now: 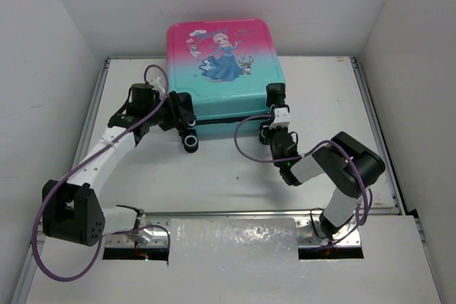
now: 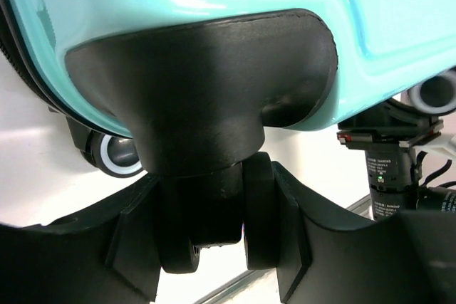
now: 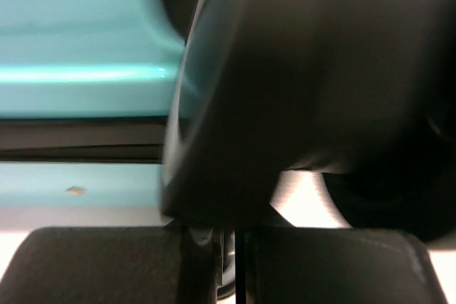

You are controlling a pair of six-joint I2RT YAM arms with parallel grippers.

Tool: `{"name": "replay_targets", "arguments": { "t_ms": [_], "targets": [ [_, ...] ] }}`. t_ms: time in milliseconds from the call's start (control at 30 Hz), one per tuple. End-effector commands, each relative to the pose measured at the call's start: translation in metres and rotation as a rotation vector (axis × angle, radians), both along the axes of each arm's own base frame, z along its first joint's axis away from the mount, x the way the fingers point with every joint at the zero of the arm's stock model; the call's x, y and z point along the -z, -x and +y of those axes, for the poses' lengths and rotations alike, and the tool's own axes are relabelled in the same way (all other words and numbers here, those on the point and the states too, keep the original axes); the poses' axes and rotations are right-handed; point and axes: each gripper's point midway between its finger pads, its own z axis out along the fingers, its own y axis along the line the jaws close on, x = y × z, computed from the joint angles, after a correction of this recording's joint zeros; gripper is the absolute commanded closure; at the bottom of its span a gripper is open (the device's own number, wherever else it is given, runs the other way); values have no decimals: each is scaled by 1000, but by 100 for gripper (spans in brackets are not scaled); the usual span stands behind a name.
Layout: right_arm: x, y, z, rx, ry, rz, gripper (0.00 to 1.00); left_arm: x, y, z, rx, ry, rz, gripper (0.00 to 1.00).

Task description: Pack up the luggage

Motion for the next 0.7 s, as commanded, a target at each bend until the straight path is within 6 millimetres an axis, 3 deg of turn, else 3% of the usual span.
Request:
{"name": "replay_targets", "arguments": {
  "t_ms": [0, 100, 267, 467, 567, 667],
  "targets": [
    [-40, -12, -56, 175, -116, -168, 100, 1, -15, 25, -105, -54, -69, 100],
    [-39, -8, -82, 216, -212, -195, 100, -2, -21, 39, -211, -50, -70, 100],
    [-36, -38, -80, 132, -257, -159, 100, -4, -29, 49, -282, -57, -72, 100],
    [-34, -70, -119, 169, -342, -154, 100, 6, -37, 56, -326, -75, -37, 100],
    [-44, -98, -113, 98, -352, -153, 100, 14, -42, 58, -325, -105, -13, 100],
    [-41, -108, -128, 123, -383, -149, 100, 17, -45, 58, -318, -106, -7, 100]
  ]
}}
